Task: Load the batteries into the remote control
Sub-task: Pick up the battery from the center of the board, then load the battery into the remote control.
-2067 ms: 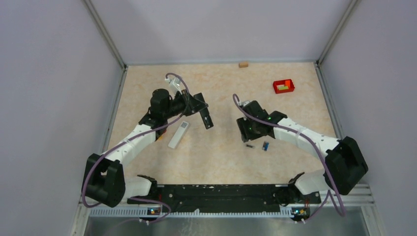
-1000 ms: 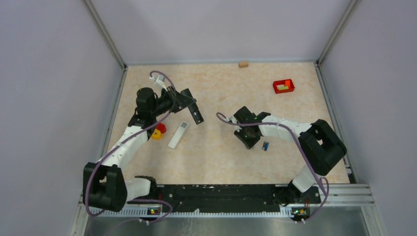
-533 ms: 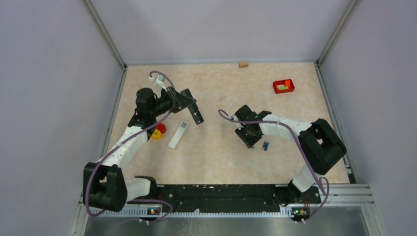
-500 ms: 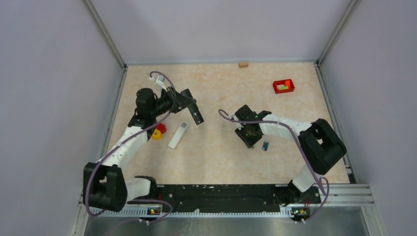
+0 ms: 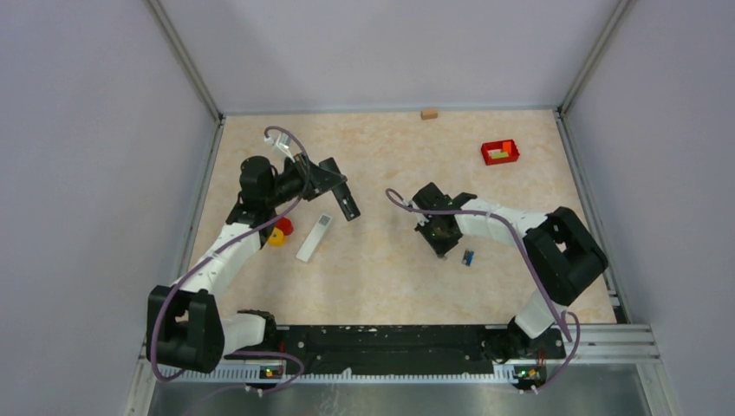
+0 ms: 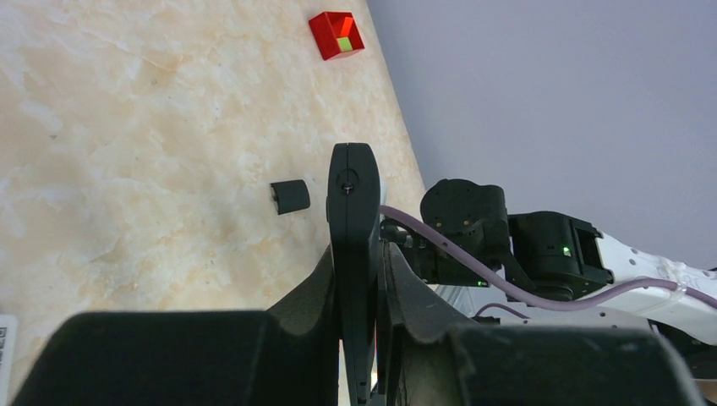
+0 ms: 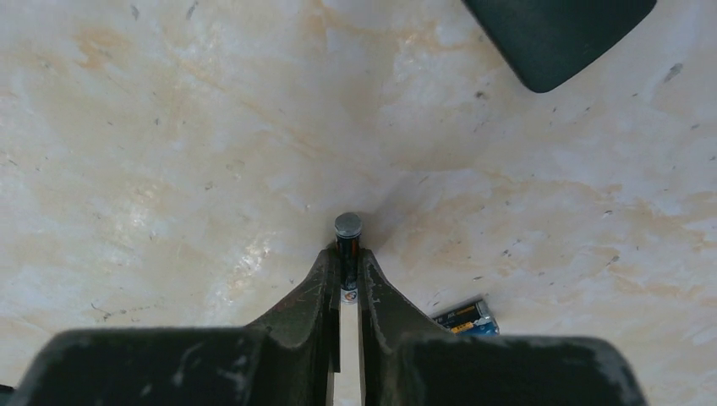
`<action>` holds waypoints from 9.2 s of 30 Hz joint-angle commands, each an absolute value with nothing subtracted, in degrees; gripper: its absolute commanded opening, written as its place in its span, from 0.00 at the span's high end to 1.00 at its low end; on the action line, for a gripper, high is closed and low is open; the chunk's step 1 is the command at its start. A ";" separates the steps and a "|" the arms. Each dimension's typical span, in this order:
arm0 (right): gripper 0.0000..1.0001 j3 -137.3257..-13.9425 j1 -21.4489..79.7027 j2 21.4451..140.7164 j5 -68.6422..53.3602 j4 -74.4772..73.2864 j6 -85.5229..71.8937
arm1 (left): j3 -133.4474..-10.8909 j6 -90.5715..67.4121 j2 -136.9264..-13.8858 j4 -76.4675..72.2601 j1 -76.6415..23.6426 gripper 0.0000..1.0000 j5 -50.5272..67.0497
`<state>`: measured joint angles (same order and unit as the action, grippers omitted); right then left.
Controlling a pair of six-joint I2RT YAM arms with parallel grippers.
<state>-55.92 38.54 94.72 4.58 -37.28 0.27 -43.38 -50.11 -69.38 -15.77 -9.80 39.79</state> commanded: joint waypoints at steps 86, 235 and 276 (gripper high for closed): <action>0.20 -62.12 45.62 61.85 0.85 -15.13 -40.66 | -43.65 -98.98 -88.74 -52.74 -25.80 1.00 38.49; 0.65 -46.89 40.43 64.60 -32.04 29.13 -55.40 | -53.21 -72.80 -73.65 -38.55 -25.76 1.00 47.11; 0.54 -54.49 38.38 71.20 -50.27 22.07 -55.55 | -43.70 -68.30 -63.11 -32.44 -22.80 1.00 51.95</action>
